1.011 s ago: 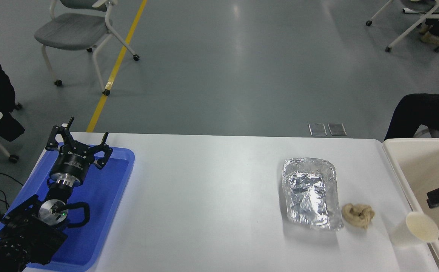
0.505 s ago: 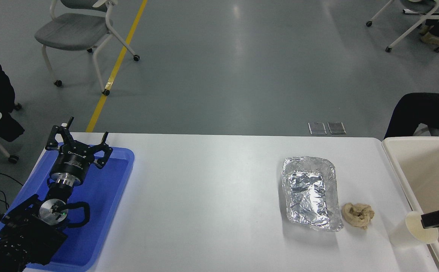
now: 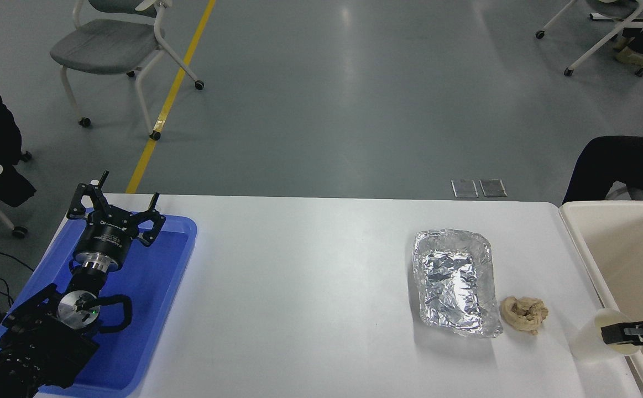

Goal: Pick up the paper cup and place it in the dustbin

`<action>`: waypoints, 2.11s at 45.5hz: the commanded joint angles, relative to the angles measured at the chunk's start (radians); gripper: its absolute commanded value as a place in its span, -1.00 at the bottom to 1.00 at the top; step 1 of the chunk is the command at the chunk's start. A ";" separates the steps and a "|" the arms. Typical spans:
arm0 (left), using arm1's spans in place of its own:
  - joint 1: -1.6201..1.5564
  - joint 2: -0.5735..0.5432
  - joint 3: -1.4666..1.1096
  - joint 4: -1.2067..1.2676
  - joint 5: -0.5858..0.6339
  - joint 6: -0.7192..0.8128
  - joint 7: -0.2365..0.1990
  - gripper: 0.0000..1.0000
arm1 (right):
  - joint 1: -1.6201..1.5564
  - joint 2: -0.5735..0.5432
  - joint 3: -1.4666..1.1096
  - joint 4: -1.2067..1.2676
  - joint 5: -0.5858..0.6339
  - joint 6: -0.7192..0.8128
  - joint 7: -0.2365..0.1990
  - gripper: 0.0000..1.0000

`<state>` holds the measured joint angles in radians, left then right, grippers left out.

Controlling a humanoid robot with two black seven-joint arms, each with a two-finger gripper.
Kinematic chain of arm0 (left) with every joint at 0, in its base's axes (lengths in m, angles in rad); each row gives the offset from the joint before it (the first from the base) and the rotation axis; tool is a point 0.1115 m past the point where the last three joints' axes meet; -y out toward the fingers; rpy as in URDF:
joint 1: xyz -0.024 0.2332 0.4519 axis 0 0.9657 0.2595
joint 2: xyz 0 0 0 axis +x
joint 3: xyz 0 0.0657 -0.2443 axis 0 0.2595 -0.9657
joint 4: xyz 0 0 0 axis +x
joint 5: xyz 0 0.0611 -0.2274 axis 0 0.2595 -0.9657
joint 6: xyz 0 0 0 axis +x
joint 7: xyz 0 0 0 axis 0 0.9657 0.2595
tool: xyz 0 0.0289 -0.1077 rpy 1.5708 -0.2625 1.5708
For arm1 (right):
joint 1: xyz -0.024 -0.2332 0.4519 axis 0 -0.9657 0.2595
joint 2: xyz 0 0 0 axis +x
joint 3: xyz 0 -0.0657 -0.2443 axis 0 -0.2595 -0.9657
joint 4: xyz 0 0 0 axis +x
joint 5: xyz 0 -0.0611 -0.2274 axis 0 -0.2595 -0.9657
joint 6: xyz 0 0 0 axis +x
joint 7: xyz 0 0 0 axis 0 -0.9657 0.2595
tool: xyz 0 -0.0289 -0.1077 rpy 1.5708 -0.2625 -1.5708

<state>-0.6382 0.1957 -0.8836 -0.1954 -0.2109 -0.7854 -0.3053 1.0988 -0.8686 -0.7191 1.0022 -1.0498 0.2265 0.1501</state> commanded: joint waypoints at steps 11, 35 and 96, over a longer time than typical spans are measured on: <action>0.000 0.001 0.000 -0.002 -0.001 0.000 0.000 1.00 | -0.019 0.016 0.007 -0.014 0.008 -0.009 -0.004 -1.00; -0.001 0.001 0.000 -0.003 0.001 0.000 0.000 1.00 | 0.171 -0.134 -0.037 0.231 0.013 0.030 -0.017 -1.00; 0.005 0.004 -0.002 -0.002 -0.001 0.000 0.000 1.00 | 1.279 0.191 -0.844 0.483 0.291 0.324 0.014 -1.00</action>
<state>-0.6340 0.2006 -0.8855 -0.1976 -0.2116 -0.7854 -0.3053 2.3735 -0.6845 -1.5178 1.5448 -0.7529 0.5390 0.1700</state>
